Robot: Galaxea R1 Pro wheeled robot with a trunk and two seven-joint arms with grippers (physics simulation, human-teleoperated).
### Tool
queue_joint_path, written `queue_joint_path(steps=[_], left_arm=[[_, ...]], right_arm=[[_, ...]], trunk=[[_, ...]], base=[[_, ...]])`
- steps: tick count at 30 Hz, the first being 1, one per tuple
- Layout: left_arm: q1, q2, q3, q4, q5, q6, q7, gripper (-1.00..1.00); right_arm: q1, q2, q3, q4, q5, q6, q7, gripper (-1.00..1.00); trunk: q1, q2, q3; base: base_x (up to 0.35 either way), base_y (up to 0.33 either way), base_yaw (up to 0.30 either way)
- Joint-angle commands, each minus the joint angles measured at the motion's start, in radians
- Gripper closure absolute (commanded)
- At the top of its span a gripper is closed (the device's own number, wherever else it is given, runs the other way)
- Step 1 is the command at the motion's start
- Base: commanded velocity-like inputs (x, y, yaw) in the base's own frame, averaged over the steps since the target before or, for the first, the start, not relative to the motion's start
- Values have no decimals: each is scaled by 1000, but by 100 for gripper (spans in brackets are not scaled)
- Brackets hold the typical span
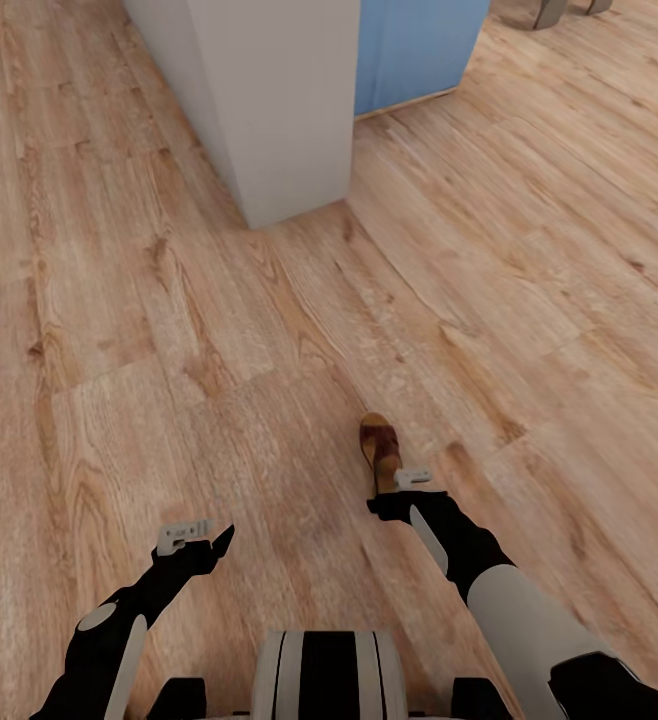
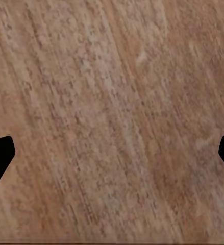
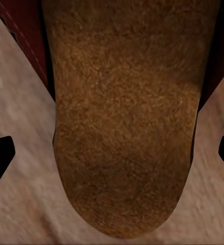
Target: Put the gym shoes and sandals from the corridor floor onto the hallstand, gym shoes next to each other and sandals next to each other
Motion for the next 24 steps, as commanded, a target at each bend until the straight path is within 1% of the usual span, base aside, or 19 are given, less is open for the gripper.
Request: queue_joint_path(steps=[1, 2, 20, 24], left_arm=[[0, 0, 0, 0, 0, 0, 0, -100], [0, 0, 0, 0, 0, 0, 0, -100], [0, 0, 0, 1, 0, 0, 0, -100], [0, 0, 0, 1, 0, 0, 0, -100]], right_arm=[[0, 0, -1, 0, 0, 0, 0, -100], [0, 0, -1, 0, 0, 0, 0, -100], [0, 0, -1, 0, 0, 0, 0, -100], [0, 0, -1, 0, 0, 0, 0, -100]], trunk=[[0, 0, -4], [1, -1, -8], [1, -1, -8], [3, -1, -23]], base=[[0, 0, 0], [0, 0, 0], [0, 0, 0], [0, 0, 0]])
